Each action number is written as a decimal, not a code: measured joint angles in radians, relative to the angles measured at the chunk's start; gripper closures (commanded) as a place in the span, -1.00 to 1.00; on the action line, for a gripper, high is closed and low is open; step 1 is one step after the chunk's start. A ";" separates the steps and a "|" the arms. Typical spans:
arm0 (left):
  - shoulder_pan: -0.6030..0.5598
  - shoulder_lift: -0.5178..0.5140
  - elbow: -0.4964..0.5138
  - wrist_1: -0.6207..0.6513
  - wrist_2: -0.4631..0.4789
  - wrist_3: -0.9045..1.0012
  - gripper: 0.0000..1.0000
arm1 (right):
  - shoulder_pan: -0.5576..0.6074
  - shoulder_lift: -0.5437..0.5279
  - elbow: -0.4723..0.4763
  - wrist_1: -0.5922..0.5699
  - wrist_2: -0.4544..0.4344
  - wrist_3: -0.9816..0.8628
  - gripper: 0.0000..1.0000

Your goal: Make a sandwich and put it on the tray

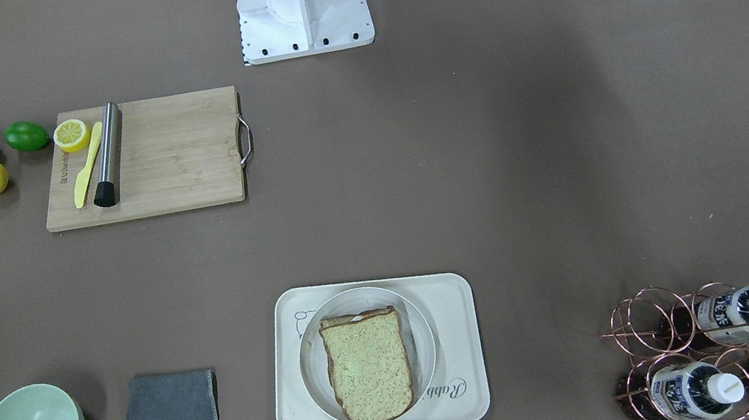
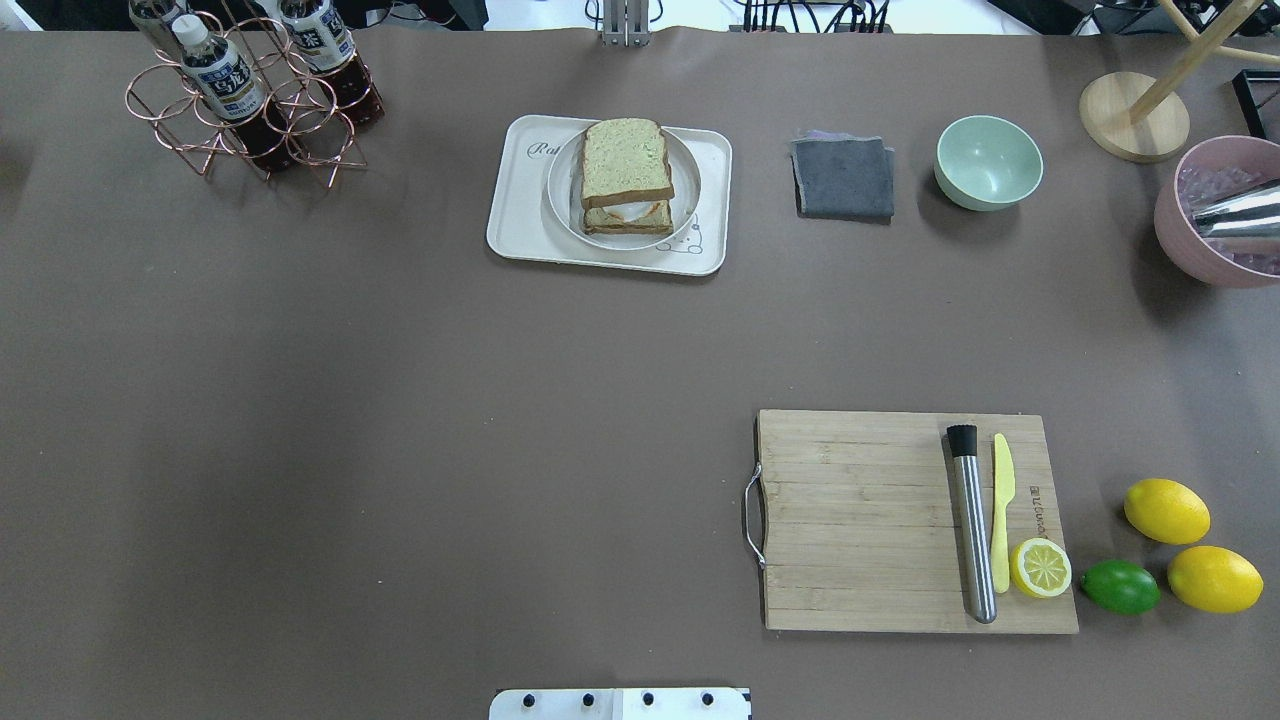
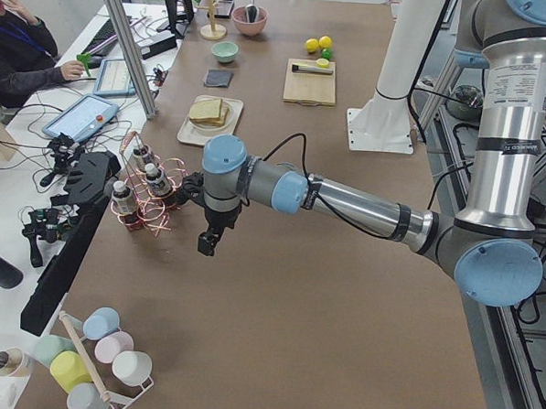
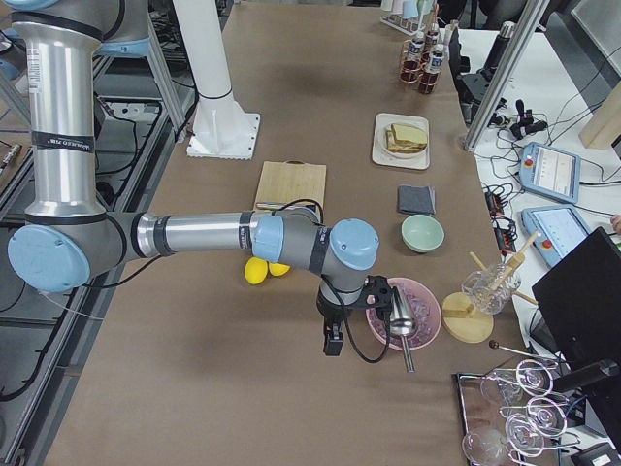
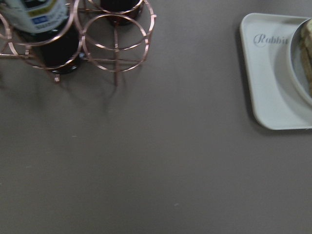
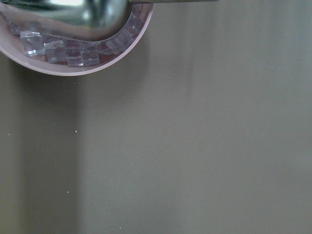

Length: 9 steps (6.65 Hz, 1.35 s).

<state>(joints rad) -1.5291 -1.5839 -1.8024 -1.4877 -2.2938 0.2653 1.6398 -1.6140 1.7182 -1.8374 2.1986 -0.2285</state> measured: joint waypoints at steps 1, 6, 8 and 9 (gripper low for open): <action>-0.040 0.023 0.044 0.098 0.000 0.102 -0.97 | 0.000 -0.001 -0.003 0.000 -0.003 0.000 -1.00; -0.064 0.068 0.107 0.150 0.001 0.138 -0.97 | 0.000 -0.032 -0.013 0.000 0.003 0.013 -1.00; -0.064 0.067 0.108 0.149 0.002 0.138 -0.97 | -0.001 -0.045 -0.012 0.002 0.029 0.014 -1.00; -0.064 0.067 0.109 0.149 0.001 0.138 -0.97 | -0.002 -0.049 -0.015 0.015 0.041 0.014 -1.00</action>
<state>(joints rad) -1.5930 -1.5166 -1.6931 -1.3388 -2.2928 0.4030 1.6379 -1.6633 1.7032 -1.8222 2.2398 -0.2147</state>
